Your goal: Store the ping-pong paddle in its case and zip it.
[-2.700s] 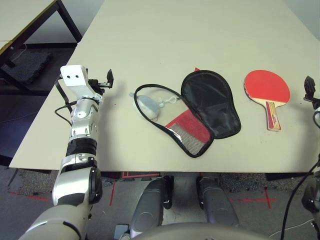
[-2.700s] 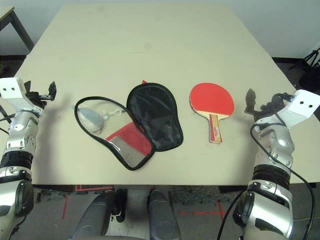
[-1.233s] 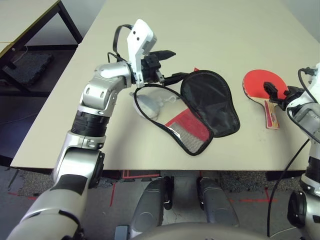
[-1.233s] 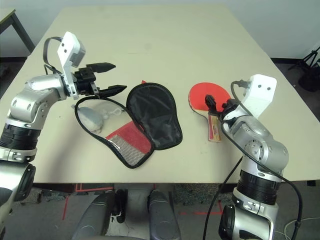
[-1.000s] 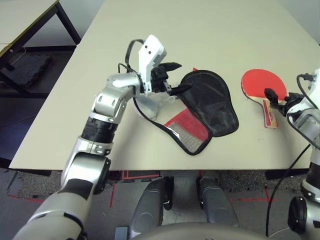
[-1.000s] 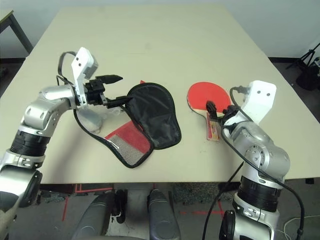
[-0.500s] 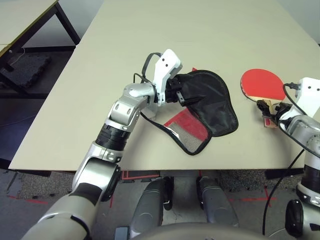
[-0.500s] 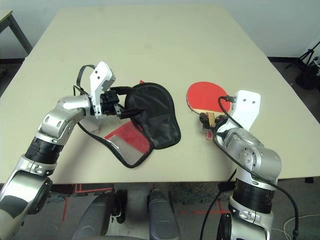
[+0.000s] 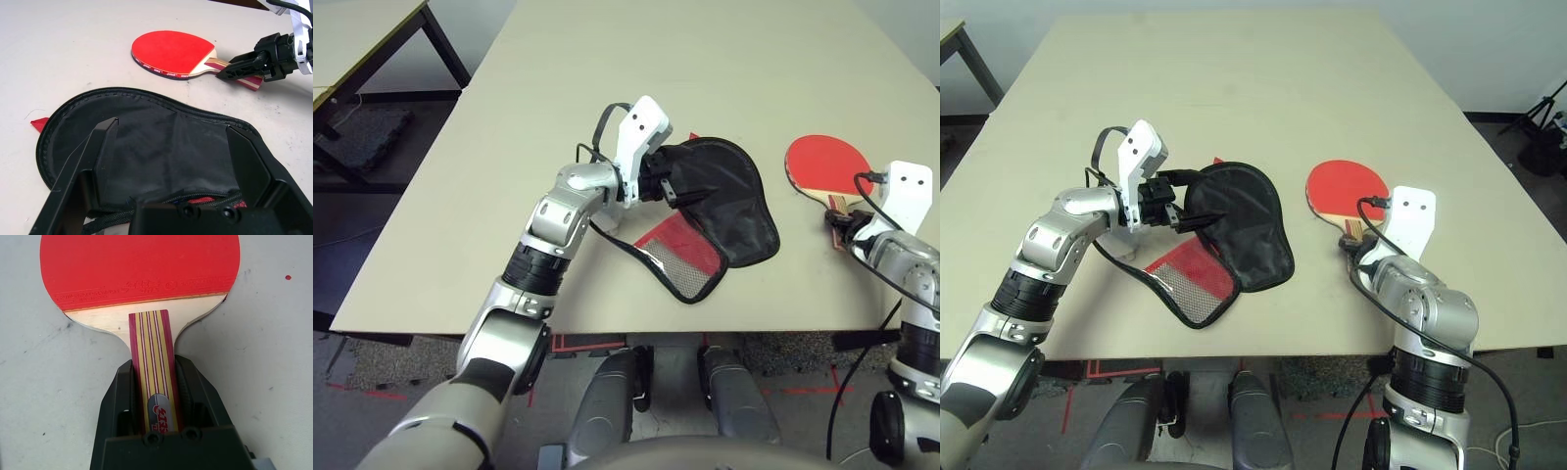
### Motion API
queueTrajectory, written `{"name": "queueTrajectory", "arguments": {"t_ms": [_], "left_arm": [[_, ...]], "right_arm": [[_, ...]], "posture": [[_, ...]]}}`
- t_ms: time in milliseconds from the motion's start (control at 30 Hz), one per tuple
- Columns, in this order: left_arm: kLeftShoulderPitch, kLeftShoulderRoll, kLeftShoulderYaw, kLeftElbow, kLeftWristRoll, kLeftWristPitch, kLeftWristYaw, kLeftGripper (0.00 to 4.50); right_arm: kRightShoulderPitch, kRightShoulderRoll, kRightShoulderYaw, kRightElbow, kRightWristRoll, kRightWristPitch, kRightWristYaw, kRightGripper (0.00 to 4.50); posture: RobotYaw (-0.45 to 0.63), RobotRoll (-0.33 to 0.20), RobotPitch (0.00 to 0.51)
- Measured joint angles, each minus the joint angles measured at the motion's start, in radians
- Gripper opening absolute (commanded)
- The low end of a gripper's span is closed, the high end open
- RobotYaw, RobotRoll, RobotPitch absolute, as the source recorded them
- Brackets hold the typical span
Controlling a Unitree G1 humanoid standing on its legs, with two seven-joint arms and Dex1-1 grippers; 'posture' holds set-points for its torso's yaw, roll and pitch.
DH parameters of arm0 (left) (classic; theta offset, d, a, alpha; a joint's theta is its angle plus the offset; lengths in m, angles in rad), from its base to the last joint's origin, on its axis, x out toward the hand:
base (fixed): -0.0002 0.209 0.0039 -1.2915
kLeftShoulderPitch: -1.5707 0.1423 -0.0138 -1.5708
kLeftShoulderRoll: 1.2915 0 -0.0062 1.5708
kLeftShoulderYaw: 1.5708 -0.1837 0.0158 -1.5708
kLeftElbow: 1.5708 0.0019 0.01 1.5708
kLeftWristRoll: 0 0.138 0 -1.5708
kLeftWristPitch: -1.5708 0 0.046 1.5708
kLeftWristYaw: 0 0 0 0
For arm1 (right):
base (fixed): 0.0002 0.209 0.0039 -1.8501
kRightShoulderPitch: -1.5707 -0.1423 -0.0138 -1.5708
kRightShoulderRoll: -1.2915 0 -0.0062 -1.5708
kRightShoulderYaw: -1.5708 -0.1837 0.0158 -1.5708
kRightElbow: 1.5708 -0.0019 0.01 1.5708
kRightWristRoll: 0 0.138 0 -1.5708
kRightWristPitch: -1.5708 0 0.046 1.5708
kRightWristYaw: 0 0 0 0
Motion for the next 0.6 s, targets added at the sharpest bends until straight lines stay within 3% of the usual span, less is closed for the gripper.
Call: {"name": "queueTrajectory", "arguments": {"t_ms": [233, 400, 600], "left_arm": [[-0.004, -0.005, 0.005, 0.0, -0.001, 0.0, 0.009, 4.5], [-0.012, -0.01, 0.017, 0.0, -0.004, 0.0, 0.012, 4.5], [-0.015, -0.008, 0.042, 0.0, -0.004, -0.001, 0.025, 4.5]], "right_arm": [[-0.078, -0.013, 0.0, 0.011, -0.008, -0.005, -0.001, 1.16], [-0.155, -0.009, 0.028, -0.116, 0.006, 0.054, 0.012, 1.16], [-0.146, 0.078, 0.103, -0.217, 0.02, 0.185, 0.014, 1.16]], "posture": [[-0.13, 0.0, 0.166], [-0.13, 0.0, 0.17], [-0.13, 0.0, 0.173]]}}
